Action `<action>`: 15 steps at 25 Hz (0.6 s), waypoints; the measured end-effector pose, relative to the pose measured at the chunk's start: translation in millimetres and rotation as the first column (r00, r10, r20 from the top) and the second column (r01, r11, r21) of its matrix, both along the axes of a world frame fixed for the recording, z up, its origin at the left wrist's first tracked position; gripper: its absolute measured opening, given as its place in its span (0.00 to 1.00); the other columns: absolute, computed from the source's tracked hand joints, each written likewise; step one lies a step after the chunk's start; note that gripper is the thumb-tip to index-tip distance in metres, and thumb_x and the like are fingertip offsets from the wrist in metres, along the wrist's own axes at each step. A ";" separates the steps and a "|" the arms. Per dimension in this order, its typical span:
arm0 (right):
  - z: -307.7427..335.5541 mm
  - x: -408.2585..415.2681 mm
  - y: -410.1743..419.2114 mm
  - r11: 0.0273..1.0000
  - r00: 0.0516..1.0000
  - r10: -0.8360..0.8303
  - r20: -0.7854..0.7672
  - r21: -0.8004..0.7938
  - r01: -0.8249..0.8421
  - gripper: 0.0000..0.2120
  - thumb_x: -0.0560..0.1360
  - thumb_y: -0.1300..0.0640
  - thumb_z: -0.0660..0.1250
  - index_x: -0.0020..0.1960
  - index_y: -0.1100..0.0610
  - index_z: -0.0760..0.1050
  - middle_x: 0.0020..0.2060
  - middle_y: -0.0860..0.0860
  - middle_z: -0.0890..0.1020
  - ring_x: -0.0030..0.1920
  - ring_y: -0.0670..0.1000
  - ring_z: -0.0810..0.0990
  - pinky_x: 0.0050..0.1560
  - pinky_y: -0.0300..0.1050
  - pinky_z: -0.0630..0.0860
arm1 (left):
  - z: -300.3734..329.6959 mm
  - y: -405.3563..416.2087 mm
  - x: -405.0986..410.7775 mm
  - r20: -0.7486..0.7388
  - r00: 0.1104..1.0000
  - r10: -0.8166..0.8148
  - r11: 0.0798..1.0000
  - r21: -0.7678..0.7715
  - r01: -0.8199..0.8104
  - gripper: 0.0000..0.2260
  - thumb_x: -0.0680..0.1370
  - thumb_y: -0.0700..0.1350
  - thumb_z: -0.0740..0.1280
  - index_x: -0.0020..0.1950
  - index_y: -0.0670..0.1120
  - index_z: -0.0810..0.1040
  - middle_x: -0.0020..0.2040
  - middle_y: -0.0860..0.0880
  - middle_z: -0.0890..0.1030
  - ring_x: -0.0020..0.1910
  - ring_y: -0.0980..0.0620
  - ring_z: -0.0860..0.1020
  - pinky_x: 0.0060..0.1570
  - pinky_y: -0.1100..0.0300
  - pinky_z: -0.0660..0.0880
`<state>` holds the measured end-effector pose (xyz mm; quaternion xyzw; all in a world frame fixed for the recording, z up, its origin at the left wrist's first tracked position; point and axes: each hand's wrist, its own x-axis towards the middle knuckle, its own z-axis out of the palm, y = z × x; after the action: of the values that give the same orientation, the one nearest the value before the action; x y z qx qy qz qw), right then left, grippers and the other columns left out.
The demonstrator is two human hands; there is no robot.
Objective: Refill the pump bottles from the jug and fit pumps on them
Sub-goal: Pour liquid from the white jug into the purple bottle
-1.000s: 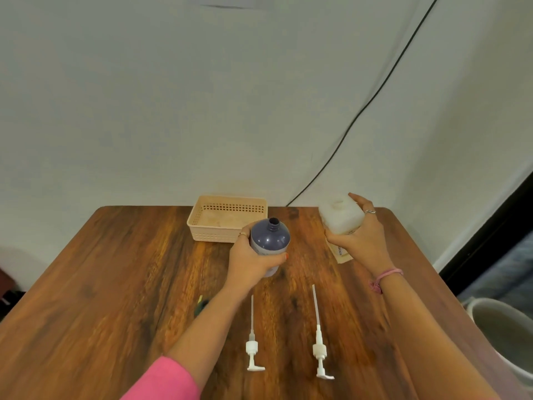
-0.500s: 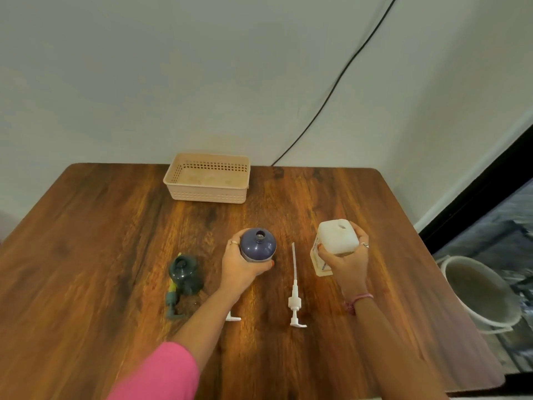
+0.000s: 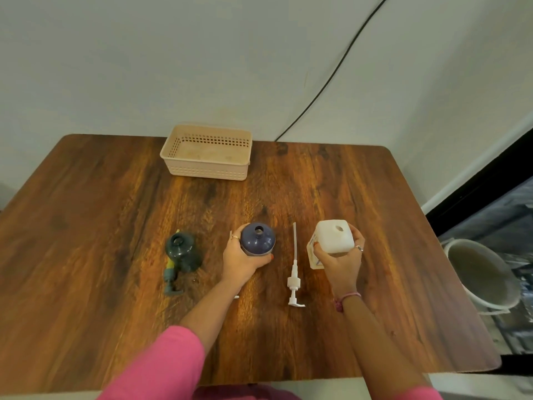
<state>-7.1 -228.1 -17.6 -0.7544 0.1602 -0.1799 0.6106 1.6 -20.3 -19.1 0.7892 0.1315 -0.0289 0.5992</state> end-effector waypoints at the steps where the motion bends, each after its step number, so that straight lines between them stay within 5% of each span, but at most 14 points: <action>1: -2.8 -0.3 0.9 1.000 1.000 0.005 -0.002 -0.008 -0.005 0.39 0.64 0.63 0.78 0.68 0.52 0.60 0.58 0.45 0.70 0.57 0.45 0.73 0.52 0.37 0.77 | -1.9 0.3 -1.0 -0.002 1.000 0.002 1.000 0.002 -0.002 0.38 0.61 0.43 0.82 0.68 0.49 0.69 0.64 0.50 0.76 0.61 0.51 0.75 0.61 0.53 0.75; 15: -13.0 -5.0 -3.0 0.999 0.998 0.046 -0.049 0.004 -0.046 0.41 0.64 0.63 0.78 0.69 0.55 0.59 0.60 0.47 0.69 0.58 0.45 0.73 0.48 0.33 0.78 | -9.3 0.1 -10.6 -0.051 0.998 -0.020 1.000 0.009 0.020 0.44 0.64 0.43 0.80 0.74 0.47 0.60 0.71 0.47 0.70 0.69 0.48 0.69 0.61 0.62 0.68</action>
<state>-12.0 -231.1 -30.6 -0.7613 0.1582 -0.1471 0.6114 -9.0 -20.3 -28.3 0.7922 0.1391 -0.0544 0.5916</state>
